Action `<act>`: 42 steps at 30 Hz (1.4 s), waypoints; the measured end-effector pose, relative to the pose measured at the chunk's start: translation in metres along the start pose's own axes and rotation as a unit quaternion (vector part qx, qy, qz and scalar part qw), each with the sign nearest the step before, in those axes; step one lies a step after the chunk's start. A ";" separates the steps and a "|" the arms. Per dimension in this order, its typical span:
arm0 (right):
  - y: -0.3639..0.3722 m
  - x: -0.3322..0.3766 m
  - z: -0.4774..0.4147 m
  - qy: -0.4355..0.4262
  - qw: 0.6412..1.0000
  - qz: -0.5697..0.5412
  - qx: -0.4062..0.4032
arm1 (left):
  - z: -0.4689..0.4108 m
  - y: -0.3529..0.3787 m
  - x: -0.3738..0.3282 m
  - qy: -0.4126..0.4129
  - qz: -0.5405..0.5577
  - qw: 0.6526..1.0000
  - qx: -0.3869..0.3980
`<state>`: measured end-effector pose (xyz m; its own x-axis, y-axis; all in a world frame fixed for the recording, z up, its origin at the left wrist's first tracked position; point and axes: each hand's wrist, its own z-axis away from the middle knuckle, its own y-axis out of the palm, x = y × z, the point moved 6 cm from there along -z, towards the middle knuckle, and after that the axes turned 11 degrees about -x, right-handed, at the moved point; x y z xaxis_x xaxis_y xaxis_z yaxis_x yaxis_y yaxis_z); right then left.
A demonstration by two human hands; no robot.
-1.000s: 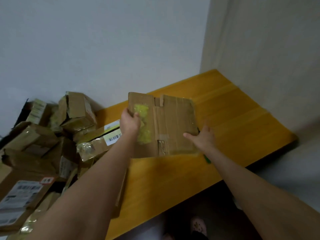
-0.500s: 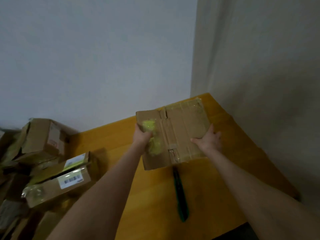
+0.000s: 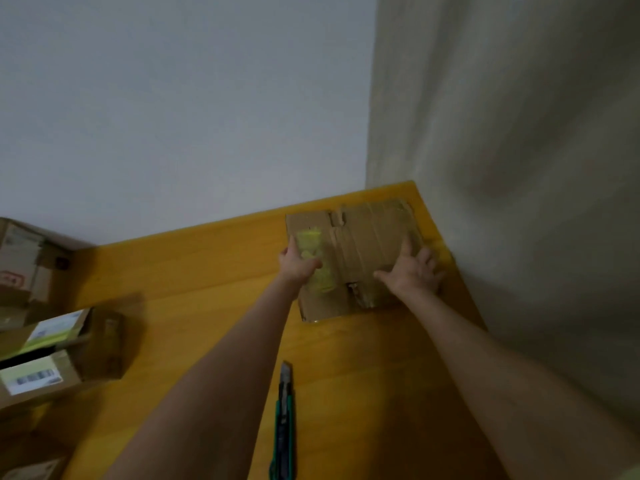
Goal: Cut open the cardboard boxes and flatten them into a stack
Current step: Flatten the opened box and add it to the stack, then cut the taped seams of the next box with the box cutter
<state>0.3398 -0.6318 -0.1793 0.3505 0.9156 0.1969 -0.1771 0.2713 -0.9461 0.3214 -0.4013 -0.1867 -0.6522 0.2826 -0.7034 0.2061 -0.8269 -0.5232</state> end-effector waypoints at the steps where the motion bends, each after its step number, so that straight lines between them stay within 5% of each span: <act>1: 0.002 0.006 0.001 -0.015 1.000 0.001 0.005 | -0.001 0.002 0.000 0.002 -0.007 1.000 0.005; 6: 0.010 0.051 0.018 -0.092 0.996 -0.011 0.013 | 0.005 -0.013 0.004 0.057 -0.126 0.990 -0.012; 9: 0.012 0.083 0.037 -0.139 0.990 -0.020 0.010 | 0.014 -0.037 0.011 0.139 -0.289 0.946 -0.042; 13: 0.012 0.125 0.076 -0.196 0.979 -0.043 -0.021 | 0.025 -0.077 0.031 0.174 -0.366 0.912 -0.069; 32: 0.102 0.334 0.364 -0.264 0.961 -0.082 -0.023 | 0.066 -0.361 0.173 0.272 -0.331 0.898 -0.104; 42: 0.137 0.355 0.444 -0.265 0.956 -0.121 0.027 | 0.081 -0.464 0.244 0.139 -0.325 0.922 -0.156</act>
<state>0.0321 -0.1378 -0.1244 -0.1263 0.8420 0.5245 -0.2017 0.4959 -0.8446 0.0077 0.0121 -0.0765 -0.5083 0.8190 -0.2662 0.0666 -0.2708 -0.9603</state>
